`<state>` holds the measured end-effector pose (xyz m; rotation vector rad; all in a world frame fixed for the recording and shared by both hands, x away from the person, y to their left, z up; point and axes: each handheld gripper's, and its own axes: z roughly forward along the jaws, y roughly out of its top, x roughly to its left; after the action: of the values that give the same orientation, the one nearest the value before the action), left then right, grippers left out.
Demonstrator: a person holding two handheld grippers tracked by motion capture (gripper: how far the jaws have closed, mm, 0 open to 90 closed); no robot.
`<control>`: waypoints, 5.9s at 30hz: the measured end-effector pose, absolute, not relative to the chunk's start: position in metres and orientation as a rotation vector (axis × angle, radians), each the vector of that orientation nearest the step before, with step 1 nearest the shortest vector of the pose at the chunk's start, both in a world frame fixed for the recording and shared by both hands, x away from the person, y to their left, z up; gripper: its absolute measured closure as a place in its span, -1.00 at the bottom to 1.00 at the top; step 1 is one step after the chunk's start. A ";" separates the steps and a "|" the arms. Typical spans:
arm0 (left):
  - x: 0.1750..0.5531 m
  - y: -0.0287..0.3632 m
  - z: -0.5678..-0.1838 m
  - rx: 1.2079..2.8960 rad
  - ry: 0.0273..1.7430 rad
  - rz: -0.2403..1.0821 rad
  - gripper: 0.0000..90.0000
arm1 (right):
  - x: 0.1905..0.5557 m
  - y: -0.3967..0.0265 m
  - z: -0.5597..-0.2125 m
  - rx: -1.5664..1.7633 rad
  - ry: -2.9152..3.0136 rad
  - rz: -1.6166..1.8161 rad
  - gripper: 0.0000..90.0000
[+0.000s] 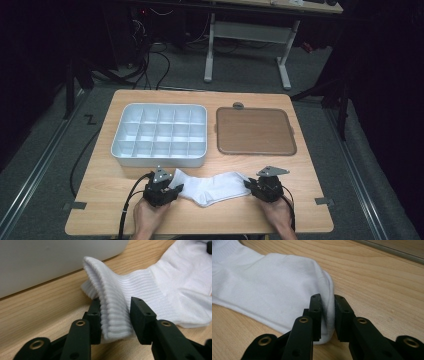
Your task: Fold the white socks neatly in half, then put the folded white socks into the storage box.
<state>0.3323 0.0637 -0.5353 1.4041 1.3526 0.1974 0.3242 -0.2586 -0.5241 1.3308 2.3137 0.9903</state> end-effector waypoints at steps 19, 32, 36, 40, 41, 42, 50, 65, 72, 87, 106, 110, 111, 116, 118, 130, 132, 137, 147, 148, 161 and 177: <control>0.337 0.081 -0.524 1.331 1.398 0.263 -0.14 | 0.310 -0.242 -0.491 1.211 2.223 1.121 0.65; 0.341 0.077 -0.533 1.394 1.444 0.284 -0.07 | 0.310 -0.170 -0.506 1.022 2.443 1.161 0.80; 0.338 0.073 -0.534 1.425 1.436 0.323 -0.03 | 0.314 -0.161 -0.516 1.022 2.480 1.143 0.80; 0.337 0.070 -0.533 1.428 1.455 0.340 0.06 | 0.311 -0.156 -0.522 1.015 2.493 1.117 0.80; 0.337 0.069 -0.533 1.423 1.454 0.340 0.11 | 0.311 -0.155 -0.523 1.015 2.495 1.112 0.79; 0.337 0.069 -0.533 1.421 1.452 0.336 0.17 | 0.311 -0.154 -0.524 1.008 2.504 1.091 0.79; 0.335 0.075 -0.534 1.397 1.415 0.222 0.70 | 0.308 -0.151 -0.526 0.970 2.521 1.054 0.77; 0.334 0.081 -0.506 1.329 1.365 0.163 0.75 | 0.319 -0.153 -0.523 0.950 2.610 1.048 0.79; 0.331 0.080 -0.493 1.317 1.336 0.158 0.76 | 0.320 -0.150 -0.524 0.938 2.602 1.045 0.79; 0.321 0.082 -0.472 1.239 1.268 0.115 0.77 | 0.323 -0.127 -0.523 0.869 2.625 1.031 0.79; 0.320 0.075 -0.463 1.247 1.229 0.085 0.76 | 0.323 -0.092 -0.527 0.824 2.616 1.070 0.79; 0.318 0.074 -0.464 1.255 1.230 0.087 0.76 | 0.324 -0.089 -0.527 0.841 2.623 1.091 0.73; 0.317 0.074 -0.464 1.257 1.230 0.087 0.76 | 0.323 -0.089 -0.527 0.845 2.618 1.102 0.71; 0.317 0.074 -0.465 1.254 1.234 0.072 0.76 | 0.319 -0.086 -0.529 0.841 2.602 1.114 0.72; 0.317 0.072 -0.465 1.255 1.233 0.065 0.76 | 0.318 -0.083 -0.529 0.833 2.607 1.112 0.72; 0.317 0.067 -0.465 1.303 1.234 0.089 0.76 | 0.310 -0.101 -0.516 0.864 2.531 1.169 0.60; 0.317 0.066 -0.465 1.311 1.235 0.093 0.76 | 0.308 -0.111 -0.512 0.874 2.496 1.178 0.59; 0.316 0.065 -0.467 1.335 1.237 0.103 0.77 | 0.306 -0.142 -0.505 0.945 2.394 1.152 0.51; 0.316 0.063 -0.468 1.359 1.234 0.112 0.76 | 0.321 -0.188 -0.503 1.121 2.268 1.082 0.34; 0.316 0.062 -0.468 1.365 1.233 0.112 0.76 | 0.322 -0.189 -0.505 1.124 2.268 1.070 0.34; 0.317 0.055 -0.472 1.408 1.219 0.169 0.76 | 0.328 -0.184 -0.523 1.129 2.355 0.999 0.83; 0.323 0.031 -0.480 1.472 1.231 0.116 0.76 | 0.318 -0.170 -0.525 1.198 2.342 1.010 0.91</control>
<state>0.3227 0.0306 -0.4801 1.4717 1.2305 0.1160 0.3175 -0.1702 -0.5249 1.1982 2.3416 1.0104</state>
